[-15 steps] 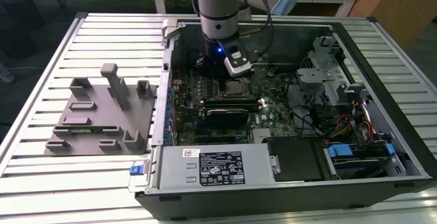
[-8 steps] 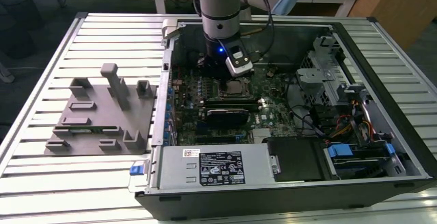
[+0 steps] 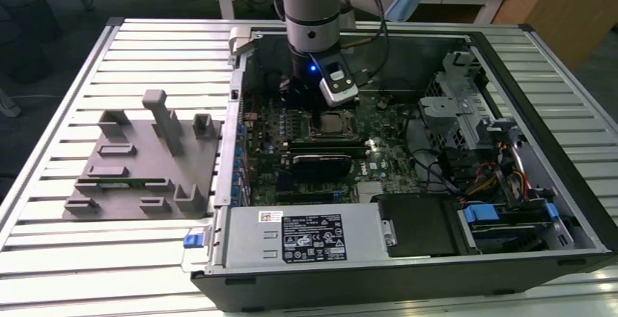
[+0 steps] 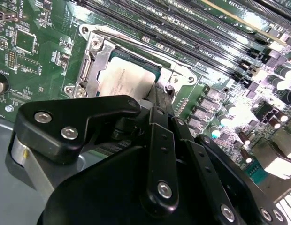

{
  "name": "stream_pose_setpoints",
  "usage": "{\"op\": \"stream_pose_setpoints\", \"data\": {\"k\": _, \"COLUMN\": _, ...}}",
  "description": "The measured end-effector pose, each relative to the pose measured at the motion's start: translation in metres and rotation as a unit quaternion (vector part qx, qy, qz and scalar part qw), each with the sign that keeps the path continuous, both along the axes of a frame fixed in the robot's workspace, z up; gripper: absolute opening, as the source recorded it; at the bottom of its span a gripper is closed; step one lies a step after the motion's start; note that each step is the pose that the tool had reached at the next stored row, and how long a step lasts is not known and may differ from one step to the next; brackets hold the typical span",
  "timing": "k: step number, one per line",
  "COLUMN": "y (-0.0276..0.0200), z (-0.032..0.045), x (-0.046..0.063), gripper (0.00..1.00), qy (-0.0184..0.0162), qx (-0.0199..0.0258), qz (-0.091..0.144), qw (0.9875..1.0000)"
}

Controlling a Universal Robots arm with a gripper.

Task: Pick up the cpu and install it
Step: 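Close the cpu cover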

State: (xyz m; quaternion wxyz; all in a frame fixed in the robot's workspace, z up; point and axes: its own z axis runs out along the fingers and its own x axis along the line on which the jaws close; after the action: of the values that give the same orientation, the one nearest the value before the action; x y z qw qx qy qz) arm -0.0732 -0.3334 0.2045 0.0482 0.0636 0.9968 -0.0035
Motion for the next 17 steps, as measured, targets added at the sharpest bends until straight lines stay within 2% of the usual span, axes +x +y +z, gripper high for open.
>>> {"op": "stream_pose_setpoints", "data": {"k": 10, "y": 0.0, "z": 0.0203, "x": 0.0, "gripper": 0.11, "qy": -0.0001, "qx": 0.0001, "qz": 0.0, "qw": 1.0}}
{"op": "stream_pose_setpoints", "data": {"k": 14, "y": 0.0, "z": 0.0209, "x": 0.001, "gripper": 0.11, "qy": -0.0001, "qx": 0.0001, "qz": 0.001, "qw": 1.0}}
{"op": "stream_pose_setpoints", "data": {"k": 17, "y": 0.0, "z": 0.0209, "x": 0.009, "gripper": 0.11, "qy": 0.0005, "qx": 0.0001, "qz": 0.0, "qw": 1.0}}
